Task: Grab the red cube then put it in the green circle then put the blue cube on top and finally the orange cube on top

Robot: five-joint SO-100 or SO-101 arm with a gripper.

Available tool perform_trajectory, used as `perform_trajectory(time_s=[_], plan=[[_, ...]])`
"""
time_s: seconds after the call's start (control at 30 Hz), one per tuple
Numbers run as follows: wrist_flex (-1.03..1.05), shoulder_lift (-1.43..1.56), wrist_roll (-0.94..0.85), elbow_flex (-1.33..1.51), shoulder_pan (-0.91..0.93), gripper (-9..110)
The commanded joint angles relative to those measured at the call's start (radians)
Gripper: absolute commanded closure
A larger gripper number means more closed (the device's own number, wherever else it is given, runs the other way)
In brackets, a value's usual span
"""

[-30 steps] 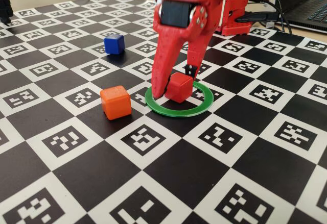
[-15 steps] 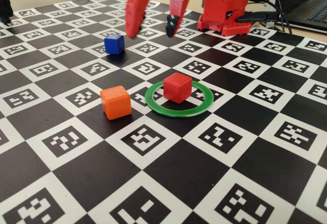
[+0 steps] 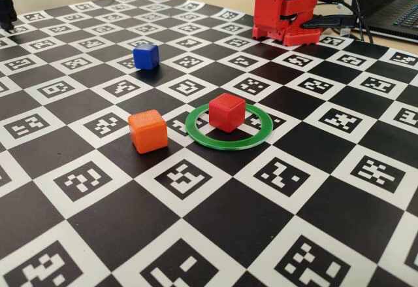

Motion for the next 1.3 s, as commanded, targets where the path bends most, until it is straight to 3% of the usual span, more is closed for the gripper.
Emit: perform_trajectory(time_s=[0.0, 0.53, 1.27], plan=[[0.009, 0.114, 0.063, 0.011, 0.032, 58], [-0.241, 0.118, 0.086, 0.368, 0.175, 55], [-0.377, -0.138, 0.107, 0.417, 0.233, 55]])
